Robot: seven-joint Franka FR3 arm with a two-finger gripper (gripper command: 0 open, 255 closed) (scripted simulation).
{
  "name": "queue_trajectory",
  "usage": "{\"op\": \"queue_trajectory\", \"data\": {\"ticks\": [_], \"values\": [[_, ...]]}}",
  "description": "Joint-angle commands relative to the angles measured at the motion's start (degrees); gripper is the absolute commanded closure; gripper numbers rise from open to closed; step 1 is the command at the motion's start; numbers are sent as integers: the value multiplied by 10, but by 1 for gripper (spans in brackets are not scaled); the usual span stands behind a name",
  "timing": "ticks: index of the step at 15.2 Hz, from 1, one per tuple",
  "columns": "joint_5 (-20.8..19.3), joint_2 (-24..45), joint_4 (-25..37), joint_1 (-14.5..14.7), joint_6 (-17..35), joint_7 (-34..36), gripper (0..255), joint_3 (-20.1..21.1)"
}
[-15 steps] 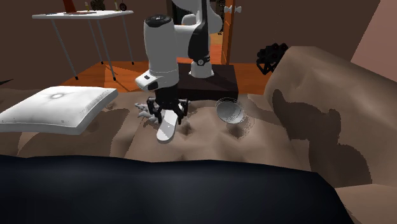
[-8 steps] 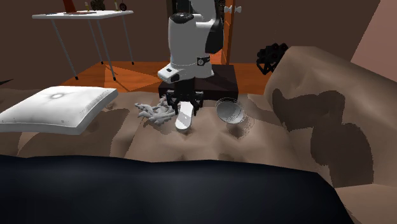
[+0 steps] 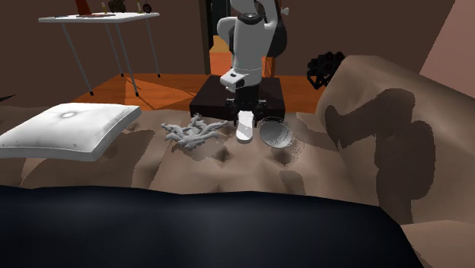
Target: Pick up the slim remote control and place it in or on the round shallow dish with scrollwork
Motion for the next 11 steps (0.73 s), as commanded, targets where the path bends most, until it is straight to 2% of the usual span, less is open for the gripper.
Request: {"op": "queue_trajectory", "data": {"ticks": [1,11], "values": [[0,-27,-36,13,9,20,255,6],[9,-127,-182,85,54,137,255,57]]}}
